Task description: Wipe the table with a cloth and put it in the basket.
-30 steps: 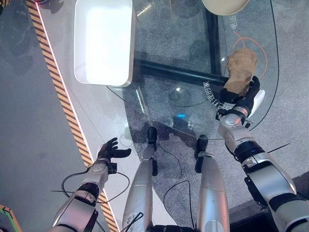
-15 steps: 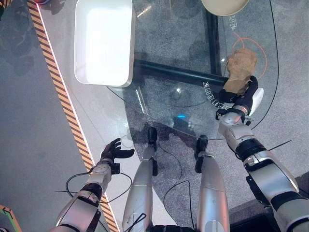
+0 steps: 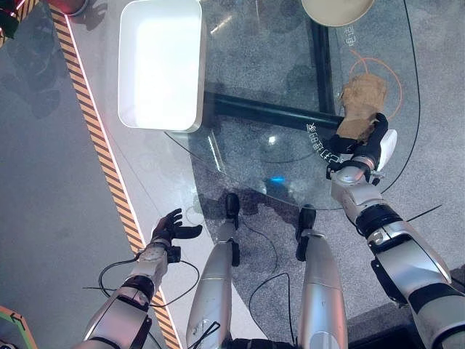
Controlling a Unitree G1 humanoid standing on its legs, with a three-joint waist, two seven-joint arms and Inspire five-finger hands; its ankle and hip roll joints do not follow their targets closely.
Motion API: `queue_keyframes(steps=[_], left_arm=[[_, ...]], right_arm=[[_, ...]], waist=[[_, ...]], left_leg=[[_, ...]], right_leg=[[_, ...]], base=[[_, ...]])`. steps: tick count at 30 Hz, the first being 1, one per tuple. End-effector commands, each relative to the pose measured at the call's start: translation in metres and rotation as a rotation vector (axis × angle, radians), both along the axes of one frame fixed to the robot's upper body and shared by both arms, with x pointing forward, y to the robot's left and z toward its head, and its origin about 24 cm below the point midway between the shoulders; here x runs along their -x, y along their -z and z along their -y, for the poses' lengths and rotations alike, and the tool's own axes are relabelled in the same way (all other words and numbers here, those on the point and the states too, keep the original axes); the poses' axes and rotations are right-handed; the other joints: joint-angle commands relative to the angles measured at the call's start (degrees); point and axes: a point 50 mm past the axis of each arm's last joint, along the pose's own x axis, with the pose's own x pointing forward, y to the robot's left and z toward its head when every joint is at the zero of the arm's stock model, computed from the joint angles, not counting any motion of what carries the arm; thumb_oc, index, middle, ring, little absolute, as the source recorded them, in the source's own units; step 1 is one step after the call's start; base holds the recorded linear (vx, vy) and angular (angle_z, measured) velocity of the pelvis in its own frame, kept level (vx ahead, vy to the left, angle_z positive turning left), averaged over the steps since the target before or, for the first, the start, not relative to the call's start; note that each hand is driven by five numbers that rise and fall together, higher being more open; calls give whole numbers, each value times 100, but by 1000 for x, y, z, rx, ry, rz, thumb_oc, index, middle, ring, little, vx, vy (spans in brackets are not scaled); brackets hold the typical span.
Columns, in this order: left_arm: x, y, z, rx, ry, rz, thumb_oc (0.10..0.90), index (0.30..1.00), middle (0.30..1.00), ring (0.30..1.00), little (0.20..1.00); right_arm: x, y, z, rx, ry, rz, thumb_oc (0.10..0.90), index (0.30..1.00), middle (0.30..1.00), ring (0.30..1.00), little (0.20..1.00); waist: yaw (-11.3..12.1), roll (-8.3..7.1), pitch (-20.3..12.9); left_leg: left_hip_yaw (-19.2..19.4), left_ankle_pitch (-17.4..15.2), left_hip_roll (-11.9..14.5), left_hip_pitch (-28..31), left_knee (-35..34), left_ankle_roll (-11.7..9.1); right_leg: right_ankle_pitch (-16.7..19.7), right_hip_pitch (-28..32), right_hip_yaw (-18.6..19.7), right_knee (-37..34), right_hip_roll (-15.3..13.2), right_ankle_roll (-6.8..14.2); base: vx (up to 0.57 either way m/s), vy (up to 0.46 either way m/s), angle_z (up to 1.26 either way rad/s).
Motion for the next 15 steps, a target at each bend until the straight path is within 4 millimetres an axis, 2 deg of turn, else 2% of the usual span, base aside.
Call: queue_keyframes(steps=[1,2,15], left_arm=[[12,10,-7,-50,-9,-45,800,900,900,900,900],[11,10,-6,-50,-7,-45,800,900,900,900,900],[11,10,-6,-45,5,-50,800,900,900,900,900]], right_arm=[[-14,-27,-17,65,-147,18,385,545,545,545,485],[-15,-27,-16,78,-147,-1,100,300,300,300,200],[-17,-30,-2,153,-101,-63,100,300,300,300,200]], waist=[[249,138,-104],[261,147,-104],[325,233,-104]], left_leg=[[112,-727,-272,-154,737,158],[113,-726,-280,-155,738,166],[96,-724,-319,-225,783,195]], right_leg=[[428,307,-221,-1057,-14,-12],[429,301,-225,-1051,-15,-14],[449,217,-231,-997,-30,-5]], base=[[0,0,0],[0,0,0],[0,0,0]])
